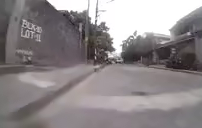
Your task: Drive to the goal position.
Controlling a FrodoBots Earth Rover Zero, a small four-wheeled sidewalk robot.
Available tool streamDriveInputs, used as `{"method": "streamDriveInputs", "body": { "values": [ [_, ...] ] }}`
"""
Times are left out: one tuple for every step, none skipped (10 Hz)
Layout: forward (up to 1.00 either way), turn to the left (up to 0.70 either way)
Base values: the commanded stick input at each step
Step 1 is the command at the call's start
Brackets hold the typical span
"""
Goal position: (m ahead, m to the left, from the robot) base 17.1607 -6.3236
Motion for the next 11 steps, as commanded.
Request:
{"method": "streamDriveInputs", "body": {
  "values": [
    [1.0, -0.22],
    [1.0, 0.0],
    [1.0, 0.0],
    [1.0, 0.0],
    [1.0, 0.0],
    [1.0, 0.0],
    [1.0, 0.0],
    [1.0, 0.0],
    [1.0, 0.0],
    [1.0, 0.0],
    [1.0, 0.0]
  ]
}}
